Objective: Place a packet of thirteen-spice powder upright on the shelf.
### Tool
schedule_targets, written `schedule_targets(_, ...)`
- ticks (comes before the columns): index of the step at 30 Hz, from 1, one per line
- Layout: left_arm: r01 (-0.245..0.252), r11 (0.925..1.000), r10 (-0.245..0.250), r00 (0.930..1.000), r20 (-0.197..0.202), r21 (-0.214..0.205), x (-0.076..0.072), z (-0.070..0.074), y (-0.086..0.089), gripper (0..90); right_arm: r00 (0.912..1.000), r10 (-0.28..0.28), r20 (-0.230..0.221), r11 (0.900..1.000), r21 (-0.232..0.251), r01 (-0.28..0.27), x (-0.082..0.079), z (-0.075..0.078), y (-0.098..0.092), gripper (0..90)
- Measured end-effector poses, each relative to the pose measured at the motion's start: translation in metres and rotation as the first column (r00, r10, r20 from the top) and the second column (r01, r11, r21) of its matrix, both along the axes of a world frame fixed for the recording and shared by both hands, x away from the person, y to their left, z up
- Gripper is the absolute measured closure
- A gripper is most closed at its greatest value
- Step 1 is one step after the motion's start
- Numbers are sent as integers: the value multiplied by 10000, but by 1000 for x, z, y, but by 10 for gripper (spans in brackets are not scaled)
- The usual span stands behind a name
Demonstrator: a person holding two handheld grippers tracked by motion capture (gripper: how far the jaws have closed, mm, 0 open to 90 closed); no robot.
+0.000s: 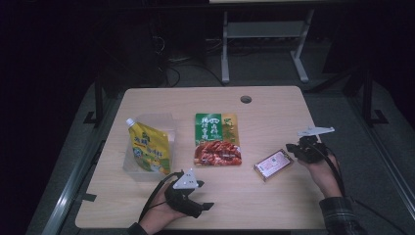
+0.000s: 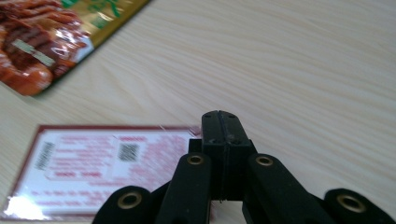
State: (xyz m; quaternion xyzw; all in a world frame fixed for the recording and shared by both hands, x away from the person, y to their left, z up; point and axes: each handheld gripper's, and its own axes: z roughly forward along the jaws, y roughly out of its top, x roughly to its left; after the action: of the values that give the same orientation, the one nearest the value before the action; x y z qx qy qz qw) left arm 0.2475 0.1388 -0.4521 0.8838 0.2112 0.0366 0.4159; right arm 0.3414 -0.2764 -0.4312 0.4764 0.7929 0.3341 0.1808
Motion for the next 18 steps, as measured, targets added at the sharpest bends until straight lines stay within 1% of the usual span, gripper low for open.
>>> schedule_targets(4,1,10000,-1,10000,17,0,1,-1,0,218,9996,-73,-280,9999,-107,70,-1,-8,-10,898)
schedule_targets(6,27,10000,-27,10000,28,47,2,-2,0,214,9991,-56,-422,9997,-223,46,1,-11,-11,898)
schedule_targets(8,25,10000,-26,10000,50,77,2,-2,0,209,9983,-67,-576,9998,-216,55,2,-14,-11,899)
schedule_targets(11,-23,10000,22,9999,109,66,3,-2,2,201,9967,47,-805,9995,-315,-73,1,-18,-10,899)
schedule_targets(14,-3,10000,2,9999,114,66,3,-2,2,195,9958,199,-893,9987,-446,-239,0,-19,-6,900)
schedule_targets(18,11,10000,-12,9999,147,68,3,-3,2,188,9949,419,-922,9983,-369,-454,-2,-19,-4,900)
